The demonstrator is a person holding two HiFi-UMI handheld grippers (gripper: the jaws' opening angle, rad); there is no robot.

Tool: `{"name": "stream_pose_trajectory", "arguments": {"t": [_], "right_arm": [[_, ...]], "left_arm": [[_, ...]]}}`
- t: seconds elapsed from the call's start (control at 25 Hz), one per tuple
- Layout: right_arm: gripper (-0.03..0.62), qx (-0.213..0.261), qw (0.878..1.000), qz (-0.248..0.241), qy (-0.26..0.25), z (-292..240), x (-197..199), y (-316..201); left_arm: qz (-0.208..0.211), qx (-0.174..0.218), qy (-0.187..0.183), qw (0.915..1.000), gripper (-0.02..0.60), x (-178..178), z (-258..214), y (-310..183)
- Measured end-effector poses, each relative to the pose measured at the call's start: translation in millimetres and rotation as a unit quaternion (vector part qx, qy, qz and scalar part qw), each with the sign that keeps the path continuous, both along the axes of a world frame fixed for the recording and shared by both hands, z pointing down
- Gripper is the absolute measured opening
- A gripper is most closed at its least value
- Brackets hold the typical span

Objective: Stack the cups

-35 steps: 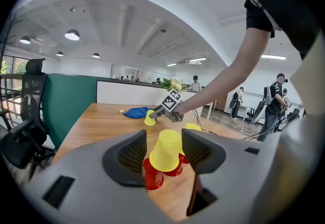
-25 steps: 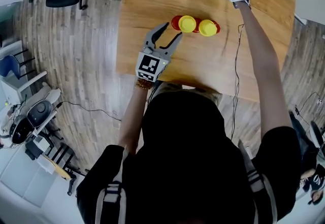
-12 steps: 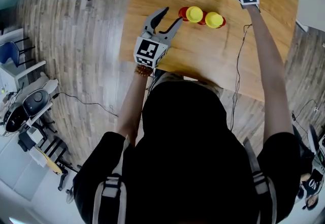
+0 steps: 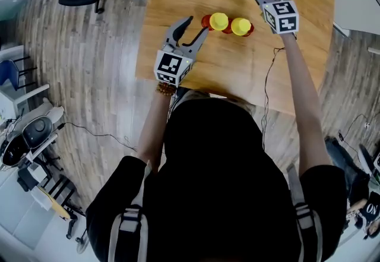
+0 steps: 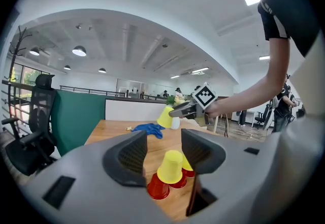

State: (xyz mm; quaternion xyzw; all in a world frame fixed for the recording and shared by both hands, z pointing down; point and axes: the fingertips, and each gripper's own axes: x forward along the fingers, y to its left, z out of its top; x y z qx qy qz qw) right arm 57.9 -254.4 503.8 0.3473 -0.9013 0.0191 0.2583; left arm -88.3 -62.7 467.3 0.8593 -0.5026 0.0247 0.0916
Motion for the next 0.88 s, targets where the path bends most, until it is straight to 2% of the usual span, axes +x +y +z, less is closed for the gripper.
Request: {"name": "stream_pose_trajectory", "arguments": {"t": [0.28, 0.6, 0.88], "right_arm": [[0.216, -0.051, 0.999, 0.0, -0.012, -9.1, 3.2, 59.4], [0.216, -0.065, 0.996, -0.058, 0.034, -5.5, -16.2, 114.5], [0.218, -0.09, 0.991, -0.084, 0.061, 1.7, -31.4, 140.3]], "left_arm": [[0.012, 0.003, 0.007, 0.9999, 0.232, 13.1, -0.5, 1.1], [0.017, -0.004, 0.01, 0.9998, 0.229, 20.9, 5.1, 7.2], [0.019, -0.001, 0.008, 0.9998, 0.227, 21.1, 6.8, 9.7]]}}
